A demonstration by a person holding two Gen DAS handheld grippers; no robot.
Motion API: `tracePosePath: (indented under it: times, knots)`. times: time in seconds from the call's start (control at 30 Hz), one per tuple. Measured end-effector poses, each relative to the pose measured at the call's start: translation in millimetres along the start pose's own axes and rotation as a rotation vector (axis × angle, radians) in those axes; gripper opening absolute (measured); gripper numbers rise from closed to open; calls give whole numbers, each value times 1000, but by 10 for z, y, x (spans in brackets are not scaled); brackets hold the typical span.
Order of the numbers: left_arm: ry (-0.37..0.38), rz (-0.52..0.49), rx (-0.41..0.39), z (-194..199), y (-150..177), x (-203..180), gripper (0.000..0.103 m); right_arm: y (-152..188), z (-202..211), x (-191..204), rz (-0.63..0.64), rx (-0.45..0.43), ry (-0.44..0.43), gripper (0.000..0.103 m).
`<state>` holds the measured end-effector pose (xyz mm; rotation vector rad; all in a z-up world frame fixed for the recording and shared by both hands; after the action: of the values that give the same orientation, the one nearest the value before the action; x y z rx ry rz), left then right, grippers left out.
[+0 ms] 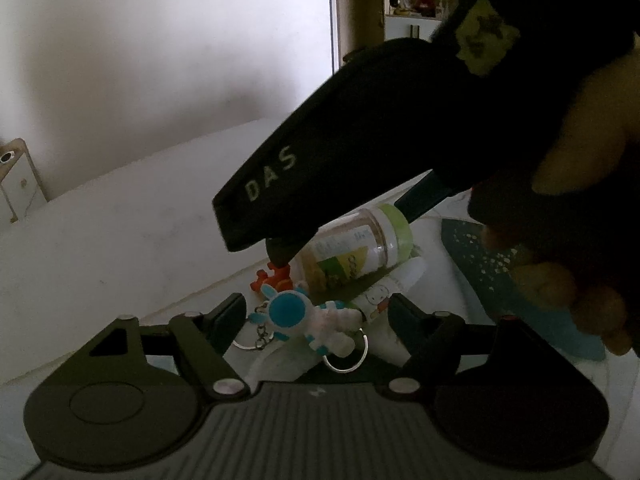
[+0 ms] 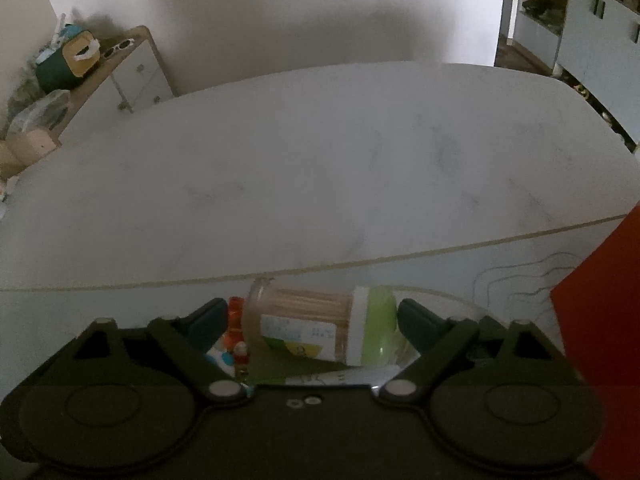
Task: Organize rigid objects
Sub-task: 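Grasp the astronaut keychain with the left gripper while the right grasps the green-lidded jar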
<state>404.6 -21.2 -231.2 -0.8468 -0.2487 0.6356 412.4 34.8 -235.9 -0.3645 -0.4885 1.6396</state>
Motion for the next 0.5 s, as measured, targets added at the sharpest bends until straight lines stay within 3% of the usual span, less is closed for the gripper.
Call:
tracePosePath:
  times: [0.1,0.4,0.5]
  knots:
    - [-4,6,2,-1,3,6,74,-22,-40,8,-2,9,16,88]
    - [-2,6,-3,57,6,3,53,-20,-68,11,-8,2,26,85]
    - [-5,3,-1,89,2,-55,53,-13,-57,-19,-15,2,26,85]
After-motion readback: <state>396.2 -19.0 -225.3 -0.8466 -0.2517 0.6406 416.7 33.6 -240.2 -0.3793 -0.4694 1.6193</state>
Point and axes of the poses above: each gripper's, at about its wrist camera, not at the fingertips, and z roughly against the way its jaws point, x to its left, y to its underside, the point moved 7 cm from there along -z, roughly the way its jaws point, and after that the axes turned 7 degrees about y, right-handed, at the moved point
